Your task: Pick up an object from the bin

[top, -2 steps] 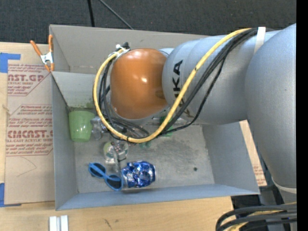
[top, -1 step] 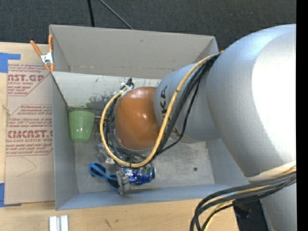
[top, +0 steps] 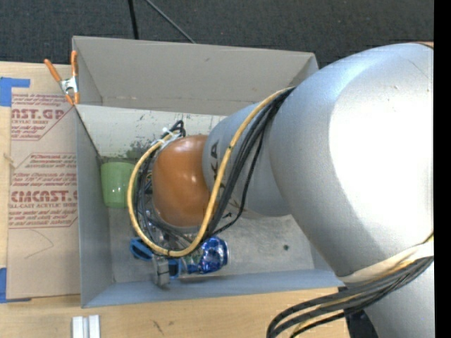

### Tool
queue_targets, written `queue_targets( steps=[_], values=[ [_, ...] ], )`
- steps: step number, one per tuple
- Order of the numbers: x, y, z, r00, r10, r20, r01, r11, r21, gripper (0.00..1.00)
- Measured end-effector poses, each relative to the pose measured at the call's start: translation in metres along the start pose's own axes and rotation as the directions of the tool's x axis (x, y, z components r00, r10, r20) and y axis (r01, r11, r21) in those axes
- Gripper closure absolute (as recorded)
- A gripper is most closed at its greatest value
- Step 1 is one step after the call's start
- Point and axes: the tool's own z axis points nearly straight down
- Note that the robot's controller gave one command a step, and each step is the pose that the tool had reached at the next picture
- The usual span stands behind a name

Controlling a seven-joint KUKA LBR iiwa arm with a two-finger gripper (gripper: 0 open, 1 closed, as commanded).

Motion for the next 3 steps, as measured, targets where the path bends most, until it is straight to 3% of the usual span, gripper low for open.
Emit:
queue_targets(
  steps=[1,2,3],
  values=[
    [0.003,0.0,0.002,1.0,0.001,-0.011,-0.001,1.0,0.0,1.0],
    [-0.036,-0.004,-0.117,0.999,-0.034,-0.001,0.034,0.999,0.0,1.0],
    [-0.042,-0.022,-0.191,0.727,-0.687,-0.004,0.687,0.727,-0.004,1.0]
  ],
)
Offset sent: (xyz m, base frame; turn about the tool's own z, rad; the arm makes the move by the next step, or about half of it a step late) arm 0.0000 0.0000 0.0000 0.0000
